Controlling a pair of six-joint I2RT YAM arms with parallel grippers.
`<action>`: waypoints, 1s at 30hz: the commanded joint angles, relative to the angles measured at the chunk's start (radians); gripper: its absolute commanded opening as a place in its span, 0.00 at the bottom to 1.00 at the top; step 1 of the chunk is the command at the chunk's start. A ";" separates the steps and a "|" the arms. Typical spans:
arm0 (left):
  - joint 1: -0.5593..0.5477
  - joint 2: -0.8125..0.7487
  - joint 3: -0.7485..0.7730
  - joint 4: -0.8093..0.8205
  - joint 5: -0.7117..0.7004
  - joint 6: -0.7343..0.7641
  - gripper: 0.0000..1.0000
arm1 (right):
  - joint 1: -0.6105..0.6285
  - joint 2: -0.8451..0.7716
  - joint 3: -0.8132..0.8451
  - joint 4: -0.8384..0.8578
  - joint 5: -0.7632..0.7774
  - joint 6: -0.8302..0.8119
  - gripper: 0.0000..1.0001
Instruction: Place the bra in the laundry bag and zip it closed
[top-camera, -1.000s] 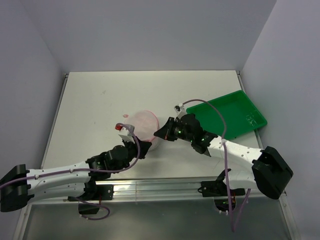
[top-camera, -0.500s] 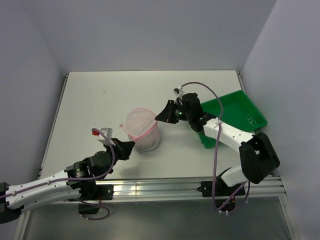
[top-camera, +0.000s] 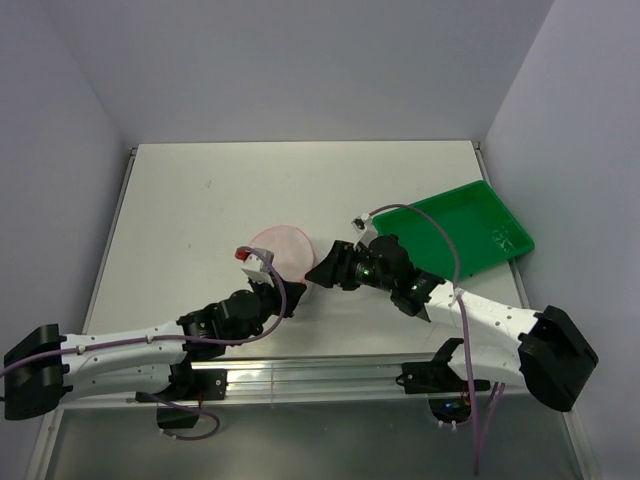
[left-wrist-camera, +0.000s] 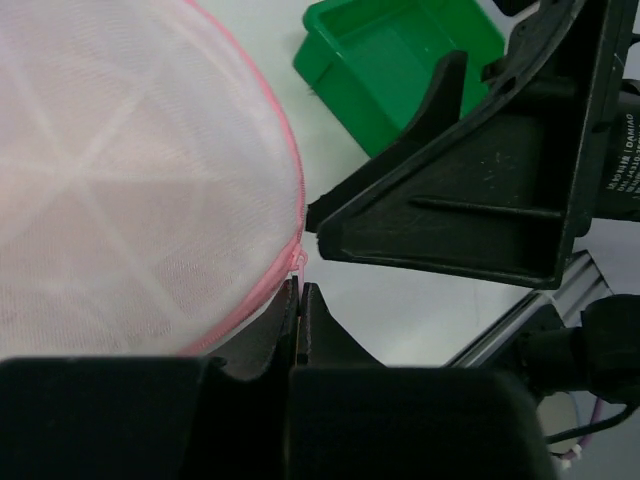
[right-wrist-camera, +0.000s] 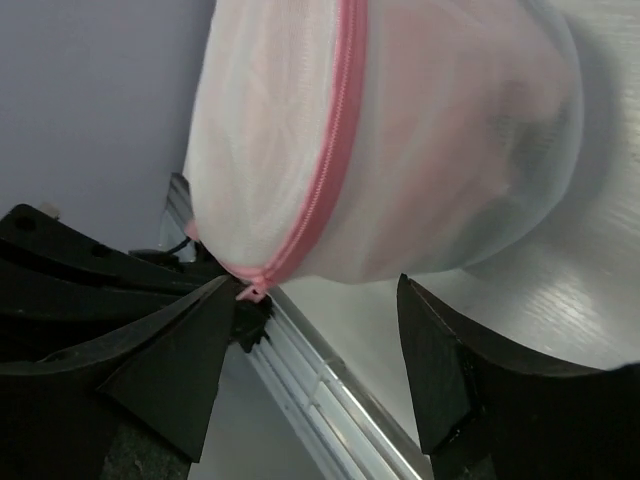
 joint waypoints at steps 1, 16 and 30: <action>-0.006 0.014 0.038 0.121 0.064 0.012 0.00 | 0.024 -0.002 0.007 0.123 0.025 0.053 0.73; -0.004 -0.081 0.033 0.008 0.038 0.032 0.00 | 0.007 0.149 0.138 0.149 0.103 0.037 0.01; -0.006 -0.379 -0.066 -0.452 -0.135 -0.146 0.00 | -0.186 0.236 0.231 0.111 0.005 -0.049 0.00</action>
